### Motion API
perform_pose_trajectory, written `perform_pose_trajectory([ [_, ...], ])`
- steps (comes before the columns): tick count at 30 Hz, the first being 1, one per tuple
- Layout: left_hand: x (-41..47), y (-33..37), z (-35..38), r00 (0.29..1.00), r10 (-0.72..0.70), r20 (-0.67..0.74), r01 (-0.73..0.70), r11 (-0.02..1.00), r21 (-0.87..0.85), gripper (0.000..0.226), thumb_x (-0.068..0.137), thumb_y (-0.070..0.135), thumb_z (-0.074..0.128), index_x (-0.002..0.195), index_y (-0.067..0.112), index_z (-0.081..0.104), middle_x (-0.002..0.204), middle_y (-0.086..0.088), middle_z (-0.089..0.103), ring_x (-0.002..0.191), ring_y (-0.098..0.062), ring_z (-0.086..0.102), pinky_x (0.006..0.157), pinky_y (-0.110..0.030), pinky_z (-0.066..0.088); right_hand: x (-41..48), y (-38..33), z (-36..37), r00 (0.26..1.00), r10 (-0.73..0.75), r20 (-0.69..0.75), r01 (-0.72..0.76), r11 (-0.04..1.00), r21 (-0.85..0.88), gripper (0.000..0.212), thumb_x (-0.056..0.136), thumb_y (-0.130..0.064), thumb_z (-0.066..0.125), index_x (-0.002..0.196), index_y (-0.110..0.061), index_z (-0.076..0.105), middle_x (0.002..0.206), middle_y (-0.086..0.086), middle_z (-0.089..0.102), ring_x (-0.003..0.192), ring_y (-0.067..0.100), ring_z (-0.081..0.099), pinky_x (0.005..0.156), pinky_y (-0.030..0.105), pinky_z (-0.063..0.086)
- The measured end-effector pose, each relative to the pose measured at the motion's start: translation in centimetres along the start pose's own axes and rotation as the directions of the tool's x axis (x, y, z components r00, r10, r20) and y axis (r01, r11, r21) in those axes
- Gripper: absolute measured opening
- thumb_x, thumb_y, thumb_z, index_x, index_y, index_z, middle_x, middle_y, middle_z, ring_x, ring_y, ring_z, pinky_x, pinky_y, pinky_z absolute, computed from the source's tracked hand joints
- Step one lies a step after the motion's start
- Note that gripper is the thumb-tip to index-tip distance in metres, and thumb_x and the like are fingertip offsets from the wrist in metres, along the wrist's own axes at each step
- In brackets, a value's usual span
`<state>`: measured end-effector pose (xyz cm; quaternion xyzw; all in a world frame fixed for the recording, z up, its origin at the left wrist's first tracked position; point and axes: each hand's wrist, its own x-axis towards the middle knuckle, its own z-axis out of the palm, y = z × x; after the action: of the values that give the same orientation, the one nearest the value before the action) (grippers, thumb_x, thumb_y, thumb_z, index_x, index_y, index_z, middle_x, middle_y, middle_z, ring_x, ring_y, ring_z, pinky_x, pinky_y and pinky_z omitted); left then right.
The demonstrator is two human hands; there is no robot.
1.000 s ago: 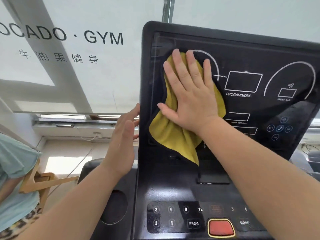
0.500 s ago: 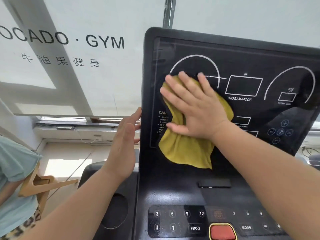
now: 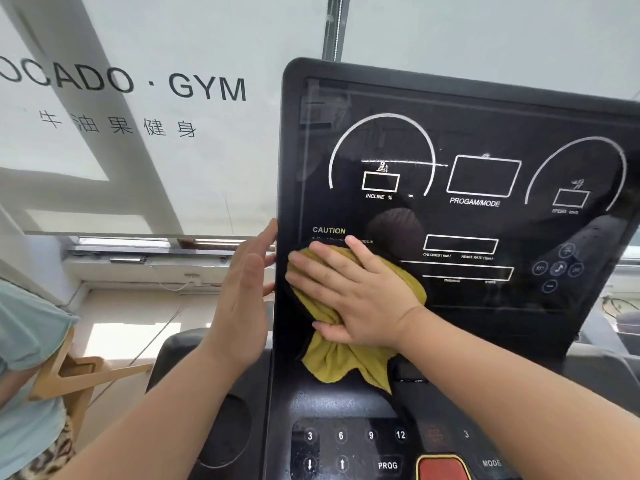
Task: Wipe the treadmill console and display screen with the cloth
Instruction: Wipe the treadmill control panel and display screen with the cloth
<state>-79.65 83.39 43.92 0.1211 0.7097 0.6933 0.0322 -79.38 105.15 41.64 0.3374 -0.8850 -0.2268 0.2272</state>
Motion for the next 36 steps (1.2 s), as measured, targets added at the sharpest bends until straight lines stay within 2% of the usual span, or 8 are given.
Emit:
perform_pose_trajectory([
  [7,0.0,0.6,-0.1,1.000,-0.009,0.011,0.009,1.000,-0.021,0.092,0.073,0.097,0.023,0.147,0.047,0.045,0.148,0.016,0.048,0.133,-0.005,0.049,0.103,-0.042,0.047,5.4,12.0,-5.8,0.952,0.288,-0.108,-0.295,0.953,-0.062,0.100,0.089,-0.083,0.037,0.165,-0.024,0.013,0.173,0.005,0.011,0.159,0.033,0.008,0.125,0.061,0.002],
  [12,-0.1,0.5,0.5,0.998,-0.041,-0.045,0.039,0.998,-0.057,0.079,0.076,0.091,0.021,0.141,0.052,0.047,0.148,0.019,0.047,0.131,-0.002,0.049,0.105,-0.042,0.046,7.1,9.8,-6.3,0.861,0.496,-0.117,-0.499,0.866,-0.003,0.098,0.091,-0.079,0.037,0.165,-0.019,0.012,0.173,0.009,0.010,0.159,0.036,0.007,0.126,0.062,0.003],
  [18,0.0,0.1,0.1,1.000,0.003,-0.014,-0.003,1.000,-0.009,0.095,0.071,0.099,0.023,0.147,0.045,0.044,0.149,0.021,0.046,0.131,-0.001,0.050,0.101,-0.040,0.048,3.2,0.5,-1.5,0.978,0.205,-0.036,-0.204,0.979,0.030,0.090,0.093,-0.072,0.042,0.165,-0.023,0.016,0.172,0.001,0.003,0.160,0.028,0.002,0.127,0.056,-0.003],
  [22,0.0,-0.4,-0.1,0.999,0.032,-0.012,-0.031,0.996,0.088,0.088,0.080,0.094,0.020,0.151,0.046,0.037,0.153,0.022,0.042,0.141,-0.009,0.043,0.113,-0.055,0.039,1.9,2.6,-1.2,1.000,0.008,-0.024,-0.009,1.000,-0.024,0.087,0.097,-0.072,0.037,0.165,-0.024,0.015,0.172,0.001,0.006,0.160,0.027,0.002,0.127,0.054,-0.005],
  [28,0.0,0.0,-0.3,0.999,0.046,0.000,-0.045,0.991,0.128,0.088,0.081,0.092,0.016,0.152,0.045,0.038,0.151,0.022,0.043,0.141,-0.011,0.042,0.112,-0.057,0.038,7.4,12.7,-6.8,0.947,0.300,-0.118,-0.310,0.948,-0.075,0.096,0.094,-0.079,0.034,0.165,-0.019,0.012,0.173,0.009,0.010,0.159,0.035,0.008,0.125,0.060,-0.001],
  [31,-0.3,0.3,0.0,1.000,0.019,-0.008,-0.018,0.998,0.067,0.092,0.077,0.095,0.017,0.151,0.046,0.038,0.151,0.024,0.043,0.138,-0.004,0.044,0.112,-0.051,0.040,9.1,12.5,-7.8,0.894,0.433,-0.114,-0.440,0.897,-0.037,0.097,0.093,-0.078,0.033,0.165,-0.017,0.010,0.173,0.010,0.008,0.159,0.037,0.005,0.126,0.063,0.002],
  [33,-0.4,0.4,0.1,1.000,0.005,-0.003,-0.005,0.999,0.047,0.096,0.072,0.099,0.016,0.150,0.047,0.038,0.151,0.023,0.043,0.136,0.000,0.045,0.108,-0.043,0.044,9.1,10.3,-7.0,0.893,0.439,-0.099,-0.445,0.895,-0.041,0.097,0.093,-0.078,0.033,0.165,-0.017,0.010,0.173,0.008,0.007,0.159,0.037,0.003,0.126,0.062,0.001],
  [36,-0.3,0.4,0.0,1.000,-0.011,-0.015,0.010,0.999,-0.033,0.100,0.067,0.102,0.018,0.147,0.047,0.042,0.150,0.022,0.046,0.134,-0.002,0.048,0.104,-0.041,0.046,7.2,5.7,-4.5,0.965,0.258,-0.053,-0.260,0.964,-0.046,0.094,0.094,-0.075,0.036,0.165,-0.019,0.011,0.173,0.004,0.007,0.159,0.033,0.003,0.127,0.058,-0.003],
])
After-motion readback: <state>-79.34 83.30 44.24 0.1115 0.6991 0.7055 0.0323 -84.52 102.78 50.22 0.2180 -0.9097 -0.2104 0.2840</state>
